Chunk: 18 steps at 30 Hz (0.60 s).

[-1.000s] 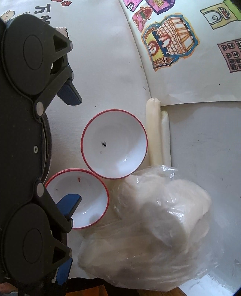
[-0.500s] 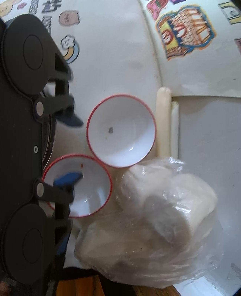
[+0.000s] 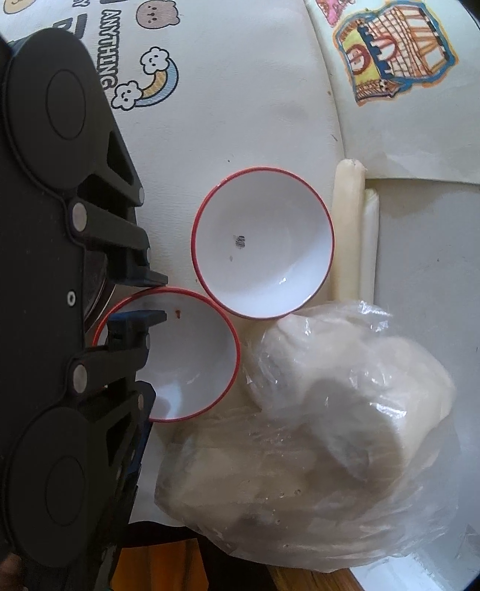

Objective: Organize plates and bowls
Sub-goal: 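Close both tools on the rim of the red-rimmed white bowl, then carry the white bowl with both tools over the steel bowl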

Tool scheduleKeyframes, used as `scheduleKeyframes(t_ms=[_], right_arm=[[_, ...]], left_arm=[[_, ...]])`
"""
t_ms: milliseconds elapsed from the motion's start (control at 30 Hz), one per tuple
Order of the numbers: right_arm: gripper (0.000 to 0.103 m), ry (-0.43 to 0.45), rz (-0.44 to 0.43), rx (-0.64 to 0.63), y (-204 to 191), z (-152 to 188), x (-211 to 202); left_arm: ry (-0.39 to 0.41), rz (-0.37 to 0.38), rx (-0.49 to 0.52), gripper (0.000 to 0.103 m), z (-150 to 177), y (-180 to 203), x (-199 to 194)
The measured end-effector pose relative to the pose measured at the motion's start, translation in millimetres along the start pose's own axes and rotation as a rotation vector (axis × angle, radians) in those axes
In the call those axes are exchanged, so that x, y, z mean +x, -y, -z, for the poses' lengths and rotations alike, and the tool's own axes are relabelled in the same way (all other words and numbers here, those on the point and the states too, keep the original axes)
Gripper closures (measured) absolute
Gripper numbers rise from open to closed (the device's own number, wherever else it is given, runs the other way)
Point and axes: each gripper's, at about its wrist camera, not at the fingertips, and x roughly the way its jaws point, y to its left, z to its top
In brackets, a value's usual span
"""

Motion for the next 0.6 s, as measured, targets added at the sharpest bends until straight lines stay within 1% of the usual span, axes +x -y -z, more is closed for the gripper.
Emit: scheduleKeyframes(t_ms=[33, 67, 100, 167, 300, 433, 600], right_arm=[[0.082, -0.002, -0.006, -0.001, 1, 0, -1], [0.087, -0.003, -0.010, -0.001, 1, 0, -2], [0.087, -0.003, -0.012, -0.002, 0, 1, -2], [0.087, -0.006, -0.003, -0.012, -3, 2, -2], [0.087, 0.003, -0.016, 0.007, -1, 7, -7], [0.087, 0.042, -0.017, 0.012, 0, 11, -22], [0.087, 0.071, -0.018, 0.021, 2, 16, -42]], left_arm=[[0.001, 0.001, -0.004, 0.093, 2, 0, 1], [0.001, 0.006, -0.006, 0.093, 3, -1, 0], [-0.001, 0.007, -0.007, 0.093, 5, -2, -2], [-0.001, 0.005, -0.004, 0.093, 8, 0, -4], [0.010, 0.024, -0.007, 0.093, 14, 4, -11], [0.028, 0.048, 0.002, 0.093, 20, 9, -20], [0.039, 0.074, 0.019, 0.093, 25, 19, -34]])
